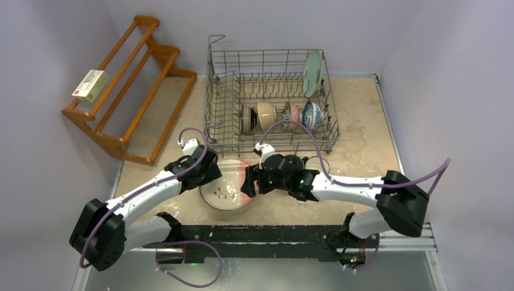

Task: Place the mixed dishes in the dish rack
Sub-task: Pick up the plate at the center of the board.

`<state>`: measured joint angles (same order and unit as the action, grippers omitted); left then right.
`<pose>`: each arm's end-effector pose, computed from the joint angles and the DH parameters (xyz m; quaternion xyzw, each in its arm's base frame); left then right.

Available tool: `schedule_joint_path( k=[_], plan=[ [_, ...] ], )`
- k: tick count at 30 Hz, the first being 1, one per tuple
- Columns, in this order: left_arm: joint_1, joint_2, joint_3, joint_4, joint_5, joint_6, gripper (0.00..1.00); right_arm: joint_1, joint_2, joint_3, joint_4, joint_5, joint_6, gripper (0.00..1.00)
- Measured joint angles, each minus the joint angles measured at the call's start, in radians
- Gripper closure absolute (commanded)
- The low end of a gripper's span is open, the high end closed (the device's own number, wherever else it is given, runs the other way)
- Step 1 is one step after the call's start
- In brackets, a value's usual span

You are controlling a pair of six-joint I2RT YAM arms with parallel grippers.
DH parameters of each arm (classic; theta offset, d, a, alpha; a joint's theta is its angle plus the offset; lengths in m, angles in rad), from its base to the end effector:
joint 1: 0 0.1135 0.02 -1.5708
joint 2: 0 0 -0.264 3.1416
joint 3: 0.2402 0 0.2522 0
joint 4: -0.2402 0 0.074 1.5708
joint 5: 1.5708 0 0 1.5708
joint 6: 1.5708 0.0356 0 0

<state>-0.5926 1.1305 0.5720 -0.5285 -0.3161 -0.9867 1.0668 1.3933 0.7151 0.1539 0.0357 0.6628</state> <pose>0.1697 -0.1009 0.1779 -0.2247 0.9329 -0.0604 0.2751 0.1444 0.2591 0.2115 -0.1650 0.8502 0.3702 0.3359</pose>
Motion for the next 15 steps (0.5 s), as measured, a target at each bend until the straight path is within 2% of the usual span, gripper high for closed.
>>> schedule_joint_path(
  k=[15],
  plan=[
    [-0.061, 0.003, -0.011, 0.027, -0.061, -0.026, 0.34, 0.000, 0.023, -0.024, 0.073, 0.037, 0.084, 0.23]
  ],
)
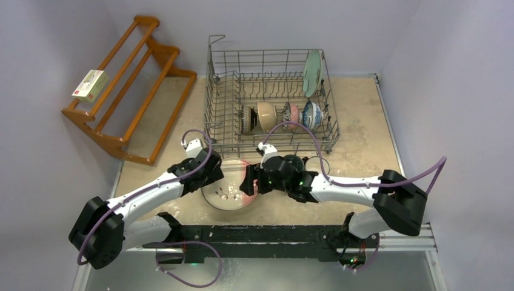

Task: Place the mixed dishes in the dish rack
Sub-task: Pick up the plate at the center of the board.

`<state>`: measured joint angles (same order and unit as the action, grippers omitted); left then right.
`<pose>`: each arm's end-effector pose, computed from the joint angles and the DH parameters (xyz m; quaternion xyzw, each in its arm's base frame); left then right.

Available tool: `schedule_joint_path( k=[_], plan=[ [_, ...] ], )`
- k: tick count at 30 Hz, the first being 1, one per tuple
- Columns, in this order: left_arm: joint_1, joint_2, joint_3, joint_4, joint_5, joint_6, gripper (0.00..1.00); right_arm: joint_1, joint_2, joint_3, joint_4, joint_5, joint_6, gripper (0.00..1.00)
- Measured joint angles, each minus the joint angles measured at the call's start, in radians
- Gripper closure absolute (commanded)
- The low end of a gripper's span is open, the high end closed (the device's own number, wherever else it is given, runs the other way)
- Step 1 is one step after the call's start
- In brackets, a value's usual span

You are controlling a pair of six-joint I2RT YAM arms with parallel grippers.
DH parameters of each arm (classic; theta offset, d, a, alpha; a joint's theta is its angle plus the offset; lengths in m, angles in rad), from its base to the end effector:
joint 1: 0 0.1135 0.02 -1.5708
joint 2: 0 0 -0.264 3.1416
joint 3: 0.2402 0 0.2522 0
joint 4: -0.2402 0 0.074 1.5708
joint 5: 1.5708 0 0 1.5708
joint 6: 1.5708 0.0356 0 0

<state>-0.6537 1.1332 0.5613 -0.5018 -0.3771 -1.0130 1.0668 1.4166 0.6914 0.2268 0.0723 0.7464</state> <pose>0.1649 -0.1098 0.1764 -0.2155 0.9285 -0.0567 0.2970 0.1465 0.2604 0.2044 -0.1188 0.8510 0.3829 0.3392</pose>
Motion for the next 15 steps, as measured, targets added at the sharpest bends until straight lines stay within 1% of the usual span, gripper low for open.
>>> schedule_joint_path(
  k=[4, 10, 15],
  plan=[
    [-0.026, 0.000, -0.005, 0.012, -0.007, -0.002, 0.34, 0.001, -0.057, -0.015, -0.044, 0.037, 0.022, 0.23],
    [-0.069, 0.000, -0.012, 0.014, -0.040, -0.021, 0.34, 0.001, -0.246, -0.021, -0.168, 0.121, 0.048, 0.21],
    [-0.119, 0.007, -0.014, 0.024, -0.051, -0.041, 0.34, 0.001, -0.314, -0.024, -0.246, 0.174, 0.085, 0.21]
  ],
)
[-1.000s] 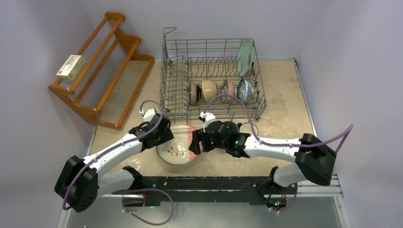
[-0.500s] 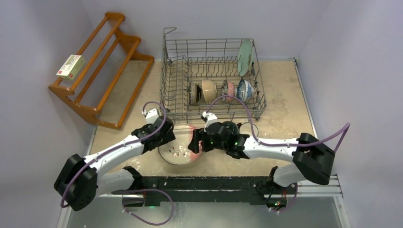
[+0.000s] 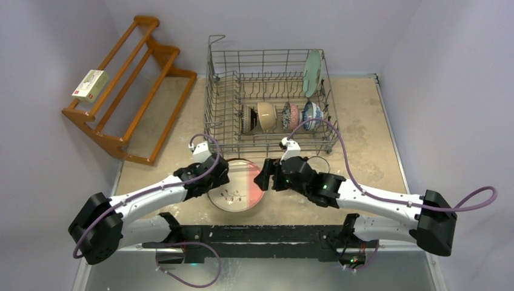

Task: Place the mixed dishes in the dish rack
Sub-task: Pick up the plate at the center of the board.

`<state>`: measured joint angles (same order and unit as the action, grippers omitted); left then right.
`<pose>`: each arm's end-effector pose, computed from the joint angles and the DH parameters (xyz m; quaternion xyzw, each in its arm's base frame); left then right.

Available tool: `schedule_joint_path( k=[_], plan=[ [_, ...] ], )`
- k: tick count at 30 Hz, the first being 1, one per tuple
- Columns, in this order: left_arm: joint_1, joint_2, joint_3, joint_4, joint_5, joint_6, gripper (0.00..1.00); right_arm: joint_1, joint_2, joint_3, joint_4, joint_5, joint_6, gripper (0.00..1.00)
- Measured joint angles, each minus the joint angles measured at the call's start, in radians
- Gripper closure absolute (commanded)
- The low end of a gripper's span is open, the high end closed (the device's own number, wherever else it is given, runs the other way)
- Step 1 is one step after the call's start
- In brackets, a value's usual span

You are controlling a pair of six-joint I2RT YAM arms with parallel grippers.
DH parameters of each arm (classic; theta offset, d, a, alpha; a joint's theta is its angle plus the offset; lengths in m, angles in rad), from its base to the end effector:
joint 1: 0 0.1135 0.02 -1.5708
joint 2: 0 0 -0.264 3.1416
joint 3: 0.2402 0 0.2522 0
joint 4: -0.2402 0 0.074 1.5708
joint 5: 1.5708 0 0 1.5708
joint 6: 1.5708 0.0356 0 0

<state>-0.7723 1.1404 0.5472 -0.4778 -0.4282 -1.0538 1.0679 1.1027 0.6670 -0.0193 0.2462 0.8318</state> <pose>0.1518 -0.1272 0.1729 -0.1848 0.9301 -0.0654 0.3107 0.1261 0.2112 0.2524 -0.0346 0.8437 0.3667 0.3904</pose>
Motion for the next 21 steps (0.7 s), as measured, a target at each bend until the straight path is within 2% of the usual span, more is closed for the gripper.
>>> schedule_joint_path(
  k=[13, 21],
  plan=[
    [-0.201, 0.054, 0.008, 0.074, 0.008, -0.135, 0.34, 0.000, -0.018, -0.123, -0.012, -0.022, 0.104, 0.24],
    [-0.240, 0.040, 0.026, 0.031, 0.027, -0.166, 0.34, 0.000, -0.039, -0.147, -0.029, -0.013, 0.164, 0.25]
  ],
)
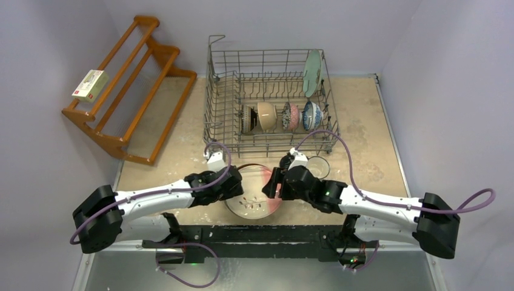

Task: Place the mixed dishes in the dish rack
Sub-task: Pick up the plate at the center of the board.

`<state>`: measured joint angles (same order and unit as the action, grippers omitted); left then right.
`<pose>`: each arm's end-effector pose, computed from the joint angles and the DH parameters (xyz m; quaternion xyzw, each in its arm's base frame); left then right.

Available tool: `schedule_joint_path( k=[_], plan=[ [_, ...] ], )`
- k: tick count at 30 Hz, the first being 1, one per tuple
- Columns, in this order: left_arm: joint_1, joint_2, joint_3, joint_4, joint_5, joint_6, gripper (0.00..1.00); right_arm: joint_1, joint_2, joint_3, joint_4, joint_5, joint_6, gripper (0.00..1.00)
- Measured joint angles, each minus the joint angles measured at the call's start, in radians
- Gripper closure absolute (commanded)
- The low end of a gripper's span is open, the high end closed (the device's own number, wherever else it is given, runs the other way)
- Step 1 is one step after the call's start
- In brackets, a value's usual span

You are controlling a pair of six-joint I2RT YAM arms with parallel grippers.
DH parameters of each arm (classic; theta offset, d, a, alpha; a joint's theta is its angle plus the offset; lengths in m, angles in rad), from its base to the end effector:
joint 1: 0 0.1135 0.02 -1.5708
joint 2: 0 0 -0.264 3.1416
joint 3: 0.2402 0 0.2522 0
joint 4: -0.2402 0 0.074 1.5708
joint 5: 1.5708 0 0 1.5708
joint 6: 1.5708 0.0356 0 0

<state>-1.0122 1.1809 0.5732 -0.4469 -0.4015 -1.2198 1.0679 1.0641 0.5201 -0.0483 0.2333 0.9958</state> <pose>0.1219 -0.1688 0.1742 -0.1488 0.9371 -0.1400 0.2831 0.1145 0.1911 0.2082 0.0231 0.8781 0.3479 0.3277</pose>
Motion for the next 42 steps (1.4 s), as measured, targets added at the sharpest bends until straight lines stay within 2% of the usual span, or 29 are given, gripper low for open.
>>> schedule_joint_path(
  k=[9, 15, 23, 26, 36, 42],
  plan=[
    [-0.011, -0.011, 0.040, -0.120, -0.004, 0.016, 0.34, 0.000, -0.099, 0.022, -0.097, 0.040, 0.010, 0.25],
    [-0.011, -0.012, 0.064, -0.202, -0.063, 0.055, 0.27, 0.000, -0.128, 0.036, -0.184, 0.084, 0.029, 0.27],
    [-0.011, -0.015, 0.072, -0.231, -0.131, 0.113, 0.29, 0.000, -0.121, -0.040, -0.166, 0.085, 0.084, 0.32],
    [-0.011, -0.014, 0.072, -0.229, -0.145, 0.125, 0.34, 0.000, -0.092, -0.075, -0.132, 0.070, 0.103, 0.33],
    [-0.010, 0.031, 0.064, -0.138, -0.129, 0.177, 0.63, 0.000, -0.031, -0.122, 0.011, 0.010, 0.149, 0.44],
    [-0.009, 0.032, 0.042, -0.060, -0.106, 0.218, 0.69, 0.000, -0.060, -0.144, 0.034, -0.002, 0.170, 0.52]
  ],
)
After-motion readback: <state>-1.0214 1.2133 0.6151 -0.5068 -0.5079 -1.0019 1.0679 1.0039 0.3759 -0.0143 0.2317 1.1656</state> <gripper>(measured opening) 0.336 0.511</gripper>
